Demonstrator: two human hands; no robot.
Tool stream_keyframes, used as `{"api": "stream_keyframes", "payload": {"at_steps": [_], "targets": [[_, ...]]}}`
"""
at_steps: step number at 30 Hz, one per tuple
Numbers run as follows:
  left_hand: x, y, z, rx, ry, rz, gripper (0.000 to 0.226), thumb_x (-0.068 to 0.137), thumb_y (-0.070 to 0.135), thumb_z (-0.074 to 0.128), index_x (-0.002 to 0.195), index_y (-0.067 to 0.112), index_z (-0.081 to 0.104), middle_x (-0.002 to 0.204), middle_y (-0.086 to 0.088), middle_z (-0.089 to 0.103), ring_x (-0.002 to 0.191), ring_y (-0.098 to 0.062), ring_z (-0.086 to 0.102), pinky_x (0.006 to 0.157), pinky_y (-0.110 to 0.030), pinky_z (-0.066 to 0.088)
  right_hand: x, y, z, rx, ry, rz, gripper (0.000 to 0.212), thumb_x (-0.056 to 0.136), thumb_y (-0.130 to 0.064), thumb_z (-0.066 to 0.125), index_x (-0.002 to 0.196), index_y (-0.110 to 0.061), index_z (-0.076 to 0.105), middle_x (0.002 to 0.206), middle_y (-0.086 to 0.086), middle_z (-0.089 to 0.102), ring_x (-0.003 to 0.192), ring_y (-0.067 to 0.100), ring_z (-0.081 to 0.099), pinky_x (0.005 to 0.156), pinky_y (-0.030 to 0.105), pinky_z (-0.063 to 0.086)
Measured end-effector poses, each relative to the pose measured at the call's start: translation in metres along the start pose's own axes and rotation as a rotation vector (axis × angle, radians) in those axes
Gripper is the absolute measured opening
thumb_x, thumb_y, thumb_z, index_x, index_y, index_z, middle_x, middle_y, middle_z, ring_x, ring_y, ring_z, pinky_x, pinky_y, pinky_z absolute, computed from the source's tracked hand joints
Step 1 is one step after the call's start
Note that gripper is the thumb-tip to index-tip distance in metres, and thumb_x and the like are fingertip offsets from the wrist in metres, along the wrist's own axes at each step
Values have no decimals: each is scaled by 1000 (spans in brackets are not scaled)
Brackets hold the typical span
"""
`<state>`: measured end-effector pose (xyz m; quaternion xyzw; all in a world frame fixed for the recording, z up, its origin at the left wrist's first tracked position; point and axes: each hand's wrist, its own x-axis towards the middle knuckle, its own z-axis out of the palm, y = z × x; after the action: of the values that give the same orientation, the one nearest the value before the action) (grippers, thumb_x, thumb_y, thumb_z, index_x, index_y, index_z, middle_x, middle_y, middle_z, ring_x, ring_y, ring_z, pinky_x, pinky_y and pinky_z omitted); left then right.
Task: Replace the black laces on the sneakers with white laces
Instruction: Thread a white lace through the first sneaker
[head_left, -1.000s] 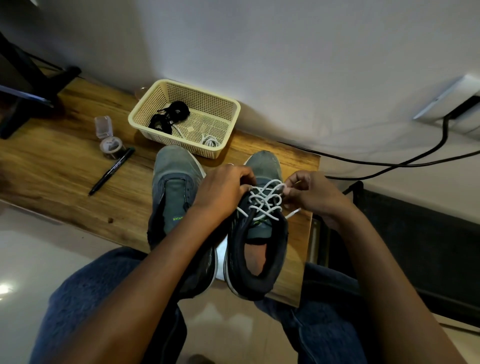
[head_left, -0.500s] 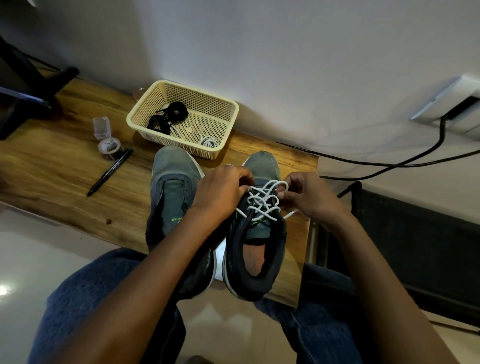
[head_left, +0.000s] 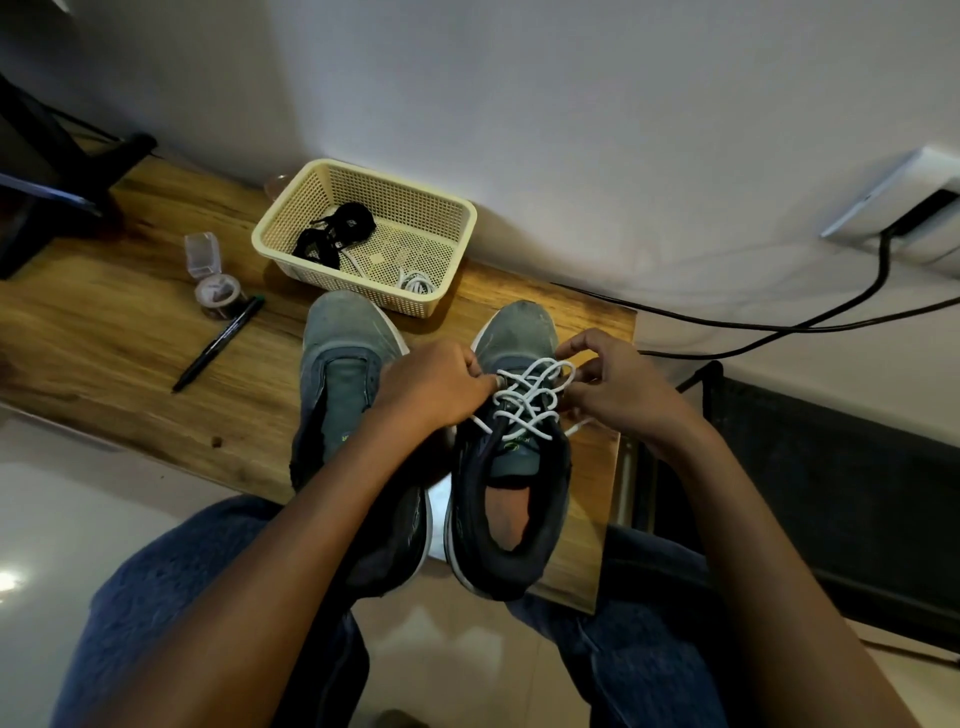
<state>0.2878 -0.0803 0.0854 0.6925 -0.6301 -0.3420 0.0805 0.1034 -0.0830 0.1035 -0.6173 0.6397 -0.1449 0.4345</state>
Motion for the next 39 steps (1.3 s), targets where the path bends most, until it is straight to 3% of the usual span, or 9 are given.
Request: {"api": "stream_keyframes", "payload": {"at_steps": [3,7,12,15,18,24,30,35,39], "targets": [[0,0,0,-72,-58,-23,32,89,42,62,79,12,69,82,-5,70,84,-24,65,89,-36,47,-1,-2,1,-27,1,-3,21,88,-10,64,106,-19,56,87,10,69,77,23,69,78,45,57],[-2,3,-1,-214,-142,-20,23,89,32,60,85,11,67,77,-11,60,70,-19,55,69,-29,40,0,-1,2,16,-10,21,19,90,-11,63,106,-17,55,88,11,69,77,24,69,78,46,58],[-4,4,-12,-377,-228,-52,31,95,33,48,85,10,66,90,-13,61,83,-20,53,74,-32,37,0,-1,2,52,-27,47,17,93,-13,60,108,-18,53,89,15,69,77,25,69,72,40,57],[-5,6,-9,-310,-175,-51,35,98,40,41,84,14,61,82,-6,56,73,-19,49,72,-32,37,0,-2,3,68,-34,53,20,93,-12,59,111,-18,52,88,14,69,74,22,68,63,33,53],[-3,7,1,-180,-122,-16,42,92,51,51,90,10,63,81,-7,60,72,-22,56,71,-33,44,1,-2,3,68,-28,49,20,93,-12,59,111,-17,52,86,14,69,75,23,69,70,38,56],[-1,7,0,-245,-58,12,18,90,26,60,82,10,63,89,-14,67,73,-20,56,68,-30,43,2,0,4,72,-26,43,17,93,-13,58,109,-18,53,86,14,70,78,26,70,76,44,58],[-5,8,-4,-354,-68,-30,32,94,29,50,99,1,65,82,-7,59,72,-18,52,63,-27,36,1,-2,3,71,-24,44,17,90,-8,61,106,-14,57,85,12,71,78,23,70,73,37,55],[-4,11,-8,-449,-129,-39,34,102,26,35,92,7,62,78,-5,62,64,-16,58,59,-23,44,0,-1,1,134,10,111,16,85,-5,67,92,-11,54,84,15,70,73,25,70,66,36,55],[-3,7,-12,-480,-183,-36,21,99,16,42,96,8,62,82,-3,64,66,-15,60,59,-22,46,-2,0,-2,193,7,181,14,86,-9,70,79,-3,59,74,16,66,59,16,62,47,20,50]]}}
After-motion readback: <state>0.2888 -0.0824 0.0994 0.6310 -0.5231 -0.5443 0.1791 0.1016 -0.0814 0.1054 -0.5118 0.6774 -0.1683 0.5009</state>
